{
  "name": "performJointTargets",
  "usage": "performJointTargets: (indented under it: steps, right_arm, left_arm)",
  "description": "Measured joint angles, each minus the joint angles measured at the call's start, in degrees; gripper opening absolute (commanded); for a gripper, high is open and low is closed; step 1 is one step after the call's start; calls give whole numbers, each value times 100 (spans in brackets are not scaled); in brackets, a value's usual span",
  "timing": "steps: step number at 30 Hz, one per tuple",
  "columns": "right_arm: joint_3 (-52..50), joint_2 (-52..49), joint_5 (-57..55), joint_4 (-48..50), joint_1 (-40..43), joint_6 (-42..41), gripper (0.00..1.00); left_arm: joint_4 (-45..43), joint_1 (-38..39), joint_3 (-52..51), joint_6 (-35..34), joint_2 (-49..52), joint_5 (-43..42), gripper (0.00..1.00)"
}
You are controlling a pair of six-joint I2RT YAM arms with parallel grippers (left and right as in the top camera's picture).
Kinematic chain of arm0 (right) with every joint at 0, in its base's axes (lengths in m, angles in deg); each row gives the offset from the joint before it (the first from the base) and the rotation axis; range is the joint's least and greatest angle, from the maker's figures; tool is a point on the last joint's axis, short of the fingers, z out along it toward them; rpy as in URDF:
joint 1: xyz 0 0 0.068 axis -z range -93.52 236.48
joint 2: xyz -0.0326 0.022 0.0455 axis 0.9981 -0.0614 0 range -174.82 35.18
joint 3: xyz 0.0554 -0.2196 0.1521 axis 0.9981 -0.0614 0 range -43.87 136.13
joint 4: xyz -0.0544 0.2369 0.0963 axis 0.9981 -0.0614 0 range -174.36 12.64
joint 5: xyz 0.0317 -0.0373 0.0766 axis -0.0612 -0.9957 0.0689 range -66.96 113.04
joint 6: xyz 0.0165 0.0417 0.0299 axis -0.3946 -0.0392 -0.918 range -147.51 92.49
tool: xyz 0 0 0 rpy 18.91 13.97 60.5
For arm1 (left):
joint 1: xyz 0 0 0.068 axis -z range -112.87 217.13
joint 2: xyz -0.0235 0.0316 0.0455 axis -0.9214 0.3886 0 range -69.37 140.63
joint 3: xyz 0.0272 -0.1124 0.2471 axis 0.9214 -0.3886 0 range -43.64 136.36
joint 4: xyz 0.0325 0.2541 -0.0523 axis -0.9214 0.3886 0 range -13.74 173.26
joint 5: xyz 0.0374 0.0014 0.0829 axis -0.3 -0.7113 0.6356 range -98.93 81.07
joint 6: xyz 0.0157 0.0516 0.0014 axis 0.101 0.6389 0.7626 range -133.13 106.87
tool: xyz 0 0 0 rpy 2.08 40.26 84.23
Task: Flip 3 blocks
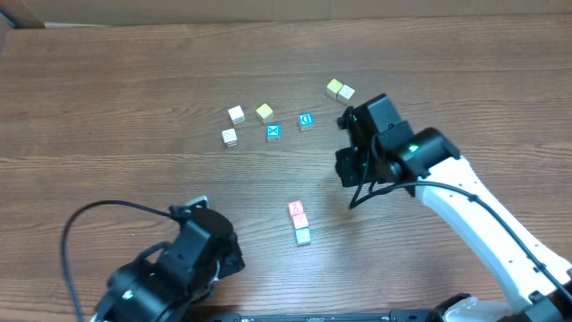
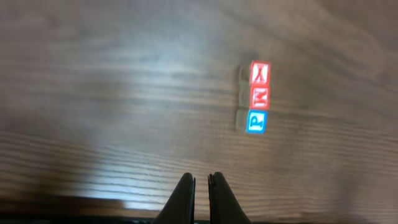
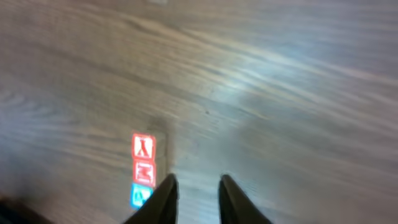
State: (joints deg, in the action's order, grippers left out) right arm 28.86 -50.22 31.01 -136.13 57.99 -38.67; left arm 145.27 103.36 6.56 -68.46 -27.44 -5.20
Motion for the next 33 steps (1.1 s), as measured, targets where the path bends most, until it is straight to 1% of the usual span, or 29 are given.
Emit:
performJointTargets:
  steps: [5,14,16,18,22,24,25,28,29,33]
  right_arm:
    - [960,20,-546,-1436,0,-232,40]
    - [2509,50,-885,-3560,0,-776,43]
    - [2765,103,-883,-3805,0,-872,48]
    - [2918,225,-839,-3816,-2,-929,50]
    - [3038,688,-780,-3823,-4,-1047,50]
    - [3060,964,-752,-3751,-4,-1047,50]
    - [3064,1113,-734,-3679,-4,-1043,50]
    - [3086,1563,-713,-3333,-4,-927,50]
    - [3088,1735,-706,-3161,-4,-848,50]
    - [3099,2369,-693,-2437,-4,-529,51]
  left_arm:
    - [649,0,1069,455,-7,516,4]
    - [1572,0,2946,962,-9,977,4]
    - [1827,0,3340,1069,-11,1069,4]
    - [2153,0,3746,1145,-9,1158,4]
    - [2667,0,4400,1250,-13,1263,4]
    - [2754,0,4660,1392,-22,1285,7]
    - [2765,0,4771,1493,-22,1287,10]
    - [2765,0,5060,1860,-22,1346,27]
    - [2758,0,5147,2011,-22,1397,31]
    - [2653,0,5329,2570,-22,1694,38]
